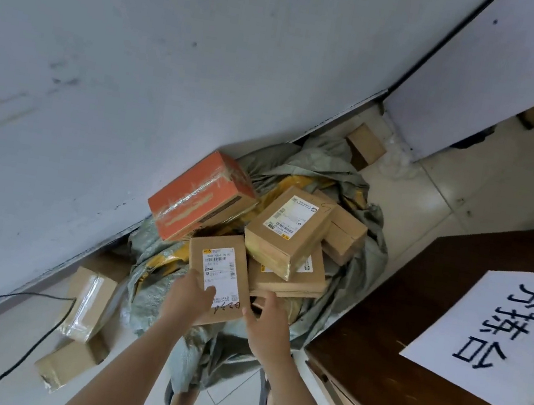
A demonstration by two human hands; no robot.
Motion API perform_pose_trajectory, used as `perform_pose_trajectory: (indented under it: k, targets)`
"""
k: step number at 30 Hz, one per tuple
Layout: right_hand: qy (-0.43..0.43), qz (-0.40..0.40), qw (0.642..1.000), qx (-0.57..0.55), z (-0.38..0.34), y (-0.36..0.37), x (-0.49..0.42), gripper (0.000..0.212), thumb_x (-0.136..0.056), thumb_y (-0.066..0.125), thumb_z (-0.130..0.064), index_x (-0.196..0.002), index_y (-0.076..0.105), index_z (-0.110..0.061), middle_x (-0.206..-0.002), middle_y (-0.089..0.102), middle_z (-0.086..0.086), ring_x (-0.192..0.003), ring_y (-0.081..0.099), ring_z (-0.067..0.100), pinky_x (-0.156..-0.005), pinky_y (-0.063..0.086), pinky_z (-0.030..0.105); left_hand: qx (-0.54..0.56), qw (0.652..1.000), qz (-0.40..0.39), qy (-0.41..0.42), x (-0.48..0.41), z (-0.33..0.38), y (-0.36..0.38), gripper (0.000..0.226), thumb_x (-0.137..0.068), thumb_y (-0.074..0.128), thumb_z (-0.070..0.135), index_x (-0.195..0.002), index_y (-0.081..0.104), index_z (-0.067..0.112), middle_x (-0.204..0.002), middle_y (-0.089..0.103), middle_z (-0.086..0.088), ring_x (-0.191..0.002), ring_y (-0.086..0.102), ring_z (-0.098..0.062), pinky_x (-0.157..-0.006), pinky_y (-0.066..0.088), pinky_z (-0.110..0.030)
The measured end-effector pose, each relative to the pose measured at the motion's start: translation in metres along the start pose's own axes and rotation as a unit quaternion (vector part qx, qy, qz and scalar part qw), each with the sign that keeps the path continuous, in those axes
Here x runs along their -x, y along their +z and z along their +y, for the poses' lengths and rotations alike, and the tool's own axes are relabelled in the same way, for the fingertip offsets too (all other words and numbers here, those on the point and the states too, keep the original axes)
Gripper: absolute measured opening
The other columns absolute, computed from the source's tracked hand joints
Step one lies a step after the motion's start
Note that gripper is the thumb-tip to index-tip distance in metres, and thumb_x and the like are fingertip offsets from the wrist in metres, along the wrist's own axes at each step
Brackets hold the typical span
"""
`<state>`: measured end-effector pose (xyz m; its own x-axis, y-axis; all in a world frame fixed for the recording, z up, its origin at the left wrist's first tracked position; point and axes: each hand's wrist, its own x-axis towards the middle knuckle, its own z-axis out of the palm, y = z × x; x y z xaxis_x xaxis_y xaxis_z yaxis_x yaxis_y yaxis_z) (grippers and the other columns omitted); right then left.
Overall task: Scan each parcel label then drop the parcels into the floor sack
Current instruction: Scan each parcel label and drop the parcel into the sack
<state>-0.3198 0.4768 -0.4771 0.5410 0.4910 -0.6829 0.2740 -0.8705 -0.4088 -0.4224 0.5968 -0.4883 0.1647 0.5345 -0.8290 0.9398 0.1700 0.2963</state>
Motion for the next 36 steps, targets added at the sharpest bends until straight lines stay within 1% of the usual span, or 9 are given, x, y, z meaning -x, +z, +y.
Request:
perform_pose_trajectory:
  k: [4,6,8,12,17,22,28,32,36]
  targets:
    - [-0.025,0.008,0.998,0.049,-0.039,-0.062,0.042,0.034,-0.094,0.054,-0.036,-0.119,0.049,-0.013,-0.118,0.055,0.006,-0.111,0.054,0.024,-0.094,0.047,0.037,-0.046,0.997,0.004,0.066,0.053,0.053,-0.041,0.036,-0.096,0.048,0.03,-0.128,0.051,0.012,-0.11,0.066,-0.006,-0.076,0.056,-0.017,-0.052,0.041,-0.026]
    - [-0.042,0.022,0.998,0.041,-0.058,-0.094,0.066,0.037,-0.093,0.054,-0.034,-0.123,0.05,-0.013,-0.121,0.056,0.006,-0.113,0.055,0.022,-0.094,0.048,0.037,-0.073,0.993,0.007,0.093,0.087,0.082,-0.06,0.02,-0.096,0.045,0.027,-0.098,0.058,0.013,-0.081,0.062,0.0,-0.062,0.051,-0.013,-0.047,0.034,-0.023]
    - [-0.06,0.046,0.997,0.032,-0.073,-0.126,0.092,0.038,-0.093,0.055,-0.034,-0.125,0.05,-0.014,-0.121,0.055,0.005,-0.112,0.055,0.02,-0.093,0.049,0.035,-0.104,0.987,0.015,0.125,0.124,0.108,-0.077,0.023,-0.094,0.043,0.024,-0.074,0.05,0.015,-0.064,0.051,0.002,-0.054,0.046,-0.012,-0.047,0.032,-0.022]
    - [-0.081,0.09,0.991,0.051,-0.089,-0.191,0.145,0.04,-0.095,0.052,-0.032,-0.13,0.047,-0.014,-0.13,0.049,0.007,-0.121,0.049,0.024,-0.1,0.043,0.037,-0.185,0.96,0.031,0.208,0.195,0.151,-0.098,0.015,-0.095,0.044,0.026,-0.087,0.053,0.016,-0.076,0.054,0.002,-0.069,0.053,-0.015,-0.06,0.04,-0.025]
    - [-0.108,0.142,0.981,0.07,-0.08,-0.273,0.209,0.038,-0.097,0.048,-0.033,-0.129,0.045,-0.012,-0.133,0.047,0.011,-0.121,0.048,0.03,-0.099,0.045,0.042,-0.277,0.91,0.084,0.295,0.283,0.199,-0.102,0.023,-0.097,0.042,0.031,-0.1,0.06,0.017,-0.103,0.062,0.0,-0.096,0.059,-0.018,-0.079,0.045,-0.027]
    - [-0.128,0.197,0.969,0.081,-0.034,-0.345,0.266,0.038,-0.098,0.047,-0.035,-0.128,0.046,-0.012,-0.13,0.051,0.011,-0.118,0.051,0.03,-0.096,0.047,0.044,-0.294,0.883,0.109,0.348,0.37,0.236,-0.082,0.022,-0.092,0.048,0.03,-0.098,0.06,0.014,-0.103,0.061,-0.007,-0.095,0.059,-0.025,-0.085,0.05,-0.035]
    - [-0.114,0.227,0.965,0.067,0.058,-0.401,0.341,0.044,-0.098,0.046,-0.034,-0.137,0.043,-0.013,-0.135,0.05,0.011,-0.121,0.05,0.029,-0.095,0.046,0.039,-0.331,0.855,0.123,0.38,0.466,0.258,-0.012,0.03,-0.093,0.049,0.028,-0.107,0.063,0.006,-0.111,0.063,-0.012,-0.105,0.059,-0.029,-0.096,0.048,-0.042]
    - [-0.093,0.27,0.957,0.045,0.128,-0.434,0.385,0.04,-0.097,0.047,-0.034,-0.132,0.046,-0.015,-0.129,0.052,0.009,-0.113,0.053,0.028,-0.089,0.049,0.038,-0.402,0.81,0.146,0.402,0.523,0.286,0.052,0.03,-0.094,0.049,0.029,-0.113,0.064,0.011,-0.116,0.064,-0.009,-0.109,0.061,-0.028,-0.087,0.048,-0.034]
    - [-0.037,0.301,0.953,0.023,0.202,-0.463,0.422,0.046,-0.096,0.049,-0.037,-0.139,0.042,-0.02,-0.134,0.05,0.007,-0.117,0.053,0.028,-0.092,0.05,0.041,-0.449,0.765,0.099,0.45,0.568,0.323,0.125,0.033,-0.097,0.045,0.023,-0.118,0.061,0.003,-0.123,0.061,-0.013,-0.114,0.058,-0.031,-0.095,0.046,-0.039]
